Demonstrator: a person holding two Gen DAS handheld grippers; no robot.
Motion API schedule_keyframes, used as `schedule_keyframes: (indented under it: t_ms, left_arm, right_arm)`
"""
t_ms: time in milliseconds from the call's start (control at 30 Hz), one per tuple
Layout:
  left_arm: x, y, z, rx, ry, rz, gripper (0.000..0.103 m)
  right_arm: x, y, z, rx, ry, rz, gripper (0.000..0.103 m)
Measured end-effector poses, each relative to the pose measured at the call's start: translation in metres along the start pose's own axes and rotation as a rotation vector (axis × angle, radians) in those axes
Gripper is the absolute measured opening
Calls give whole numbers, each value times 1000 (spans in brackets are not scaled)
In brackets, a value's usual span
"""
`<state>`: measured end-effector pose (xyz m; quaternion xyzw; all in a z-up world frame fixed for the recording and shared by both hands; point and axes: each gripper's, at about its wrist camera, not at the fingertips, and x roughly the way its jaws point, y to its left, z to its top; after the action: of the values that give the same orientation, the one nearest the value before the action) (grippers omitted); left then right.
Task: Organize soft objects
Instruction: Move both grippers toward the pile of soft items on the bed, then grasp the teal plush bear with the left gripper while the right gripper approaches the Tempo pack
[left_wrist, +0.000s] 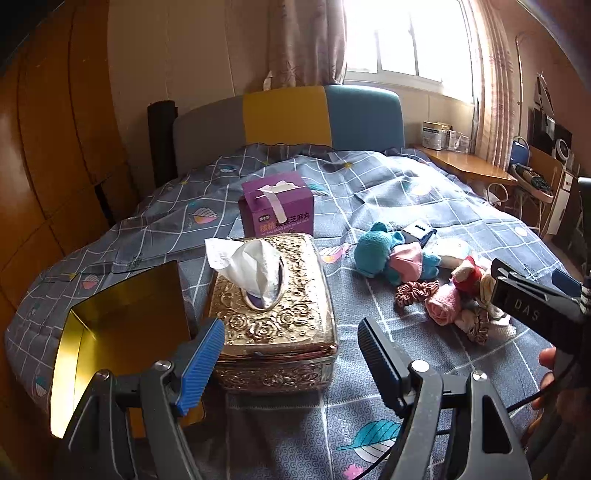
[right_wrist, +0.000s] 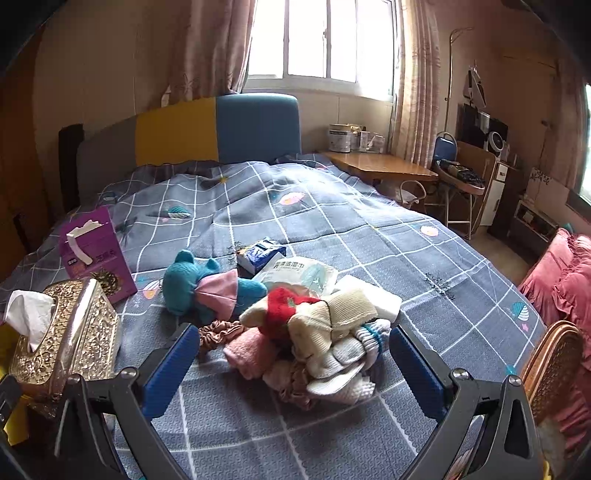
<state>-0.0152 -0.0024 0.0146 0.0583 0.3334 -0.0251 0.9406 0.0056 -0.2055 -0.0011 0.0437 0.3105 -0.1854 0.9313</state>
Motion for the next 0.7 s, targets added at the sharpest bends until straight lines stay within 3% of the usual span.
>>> schedule_keyframes:
  t_ms: [700]
  left_arm:
    - [6, -31, 1, 75, 24, -29, 76]
  right_arm:
    - [19, -50, 8, 97, 24, -42, 103]
